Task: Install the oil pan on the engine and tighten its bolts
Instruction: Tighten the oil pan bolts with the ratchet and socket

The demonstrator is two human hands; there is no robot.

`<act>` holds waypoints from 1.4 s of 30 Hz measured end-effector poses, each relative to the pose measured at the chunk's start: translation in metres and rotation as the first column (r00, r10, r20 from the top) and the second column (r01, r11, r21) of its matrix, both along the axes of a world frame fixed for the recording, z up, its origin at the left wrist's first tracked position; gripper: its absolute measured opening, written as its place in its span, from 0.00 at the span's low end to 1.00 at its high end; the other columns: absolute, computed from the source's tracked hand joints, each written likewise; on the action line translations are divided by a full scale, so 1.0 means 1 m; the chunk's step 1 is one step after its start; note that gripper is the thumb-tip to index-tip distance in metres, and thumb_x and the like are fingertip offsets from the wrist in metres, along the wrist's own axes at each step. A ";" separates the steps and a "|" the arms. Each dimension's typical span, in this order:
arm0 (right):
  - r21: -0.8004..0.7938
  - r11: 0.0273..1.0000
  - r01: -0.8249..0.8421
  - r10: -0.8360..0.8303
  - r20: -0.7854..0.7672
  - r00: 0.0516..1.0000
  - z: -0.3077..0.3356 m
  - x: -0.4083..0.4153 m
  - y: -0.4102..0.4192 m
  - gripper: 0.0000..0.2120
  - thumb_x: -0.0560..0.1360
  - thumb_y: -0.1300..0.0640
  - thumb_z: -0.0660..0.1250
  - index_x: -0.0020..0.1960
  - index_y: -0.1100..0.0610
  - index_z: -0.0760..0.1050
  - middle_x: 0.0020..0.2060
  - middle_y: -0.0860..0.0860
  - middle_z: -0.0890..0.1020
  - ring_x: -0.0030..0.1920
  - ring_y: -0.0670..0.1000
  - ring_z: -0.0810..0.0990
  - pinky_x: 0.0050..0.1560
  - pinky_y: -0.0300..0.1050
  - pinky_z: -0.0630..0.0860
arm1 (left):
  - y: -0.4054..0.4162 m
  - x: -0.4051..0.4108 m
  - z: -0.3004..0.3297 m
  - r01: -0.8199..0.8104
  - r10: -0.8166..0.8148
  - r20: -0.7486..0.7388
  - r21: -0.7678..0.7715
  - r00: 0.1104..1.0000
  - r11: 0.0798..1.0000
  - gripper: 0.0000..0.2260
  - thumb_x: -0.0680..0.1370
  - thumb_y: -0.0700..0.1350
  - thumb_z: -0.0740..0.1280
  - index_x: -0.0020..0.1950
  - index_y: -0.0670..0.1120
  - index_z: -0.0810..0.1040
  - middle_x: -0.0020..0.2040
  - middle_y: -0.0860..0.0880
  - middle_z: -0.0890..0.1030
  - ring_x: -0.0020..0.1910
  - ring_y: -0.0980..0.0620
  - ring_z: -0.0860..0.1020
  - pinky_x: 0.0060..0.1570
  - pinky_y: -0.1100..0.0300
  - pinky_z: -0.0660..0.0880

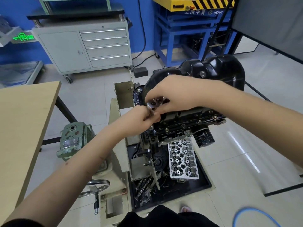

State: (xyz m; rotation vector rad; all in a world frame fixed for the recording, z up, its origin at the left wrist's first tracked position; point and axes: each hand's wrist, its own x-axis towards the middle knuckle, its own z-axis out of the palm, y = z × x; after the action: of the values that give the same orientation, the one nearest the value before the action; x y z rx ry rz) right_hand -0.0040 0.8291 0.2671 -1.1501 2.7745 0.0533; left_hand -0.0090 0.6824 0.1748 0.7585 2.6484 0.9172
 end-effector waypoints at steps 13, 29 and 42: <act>-0.457 0.808 0.371 -0.277 0.261 0.925 -0.038 0.015 0.002 0.14 0.76 0.46 0.61 0.51 0.57 0.73 0.34 0.46 0.75 0.28 0.40 0.74 0.23 0.31 0.68 | 0.004 0.003 -0.004 -0.041 0.046 -0.032 0.140 0.998 0.989 0.11 0.79 0.40 0.60 0.43 0.39 0.80 0.24 0.57 0.70 0.22 0.64 0.68 0.25 0.74 0.63; -0.326 0.927 0.184 -0.158 0.105 0.982 -0.024 0.012 0.011 0.23 0.74 0.48 0.66 0.67 0.48 0.68 0.45 0.38 0.78 0.39 0.36 0.70 0.43 0.33 0.64 | 0.002 0.003 -0.009 -0.005 -0.004 0.062 0.151 0.998 0.989 0.12 0.80 0.45 0.56 0.56 0.42 0.76 0.47 0.57 0.80 0.47 0.67 0.76 0.47 0.75 0.71; -0.513 0.543 0.664 -0.080 0.756 0.650 -0.035 0.033 0.013 0.09 0.75 0.63 0.64 0.55 0.57 0.73 0.32 0.47 0.75 0.27 0.41 0.71 0.27 0.30 0.68 | 0.022 0.011 -0.039 -0.125 0.117 0.046 0.425 0.992 0.896 0.13 0.78 0.43 0.55 0.35 0.44 0.72 0.31 0.50 0.77 0.31 0.57 0.72 0.34 0.63 0.70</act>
State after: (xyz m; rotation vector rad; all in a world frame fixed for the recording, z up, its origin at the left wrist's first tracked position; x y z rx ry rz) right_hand 0.0285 0.8423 0.2318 -0.3593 2.2510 -1.4385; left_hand 0.0019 0.7041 0.1354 0.6687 2.5254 1.5661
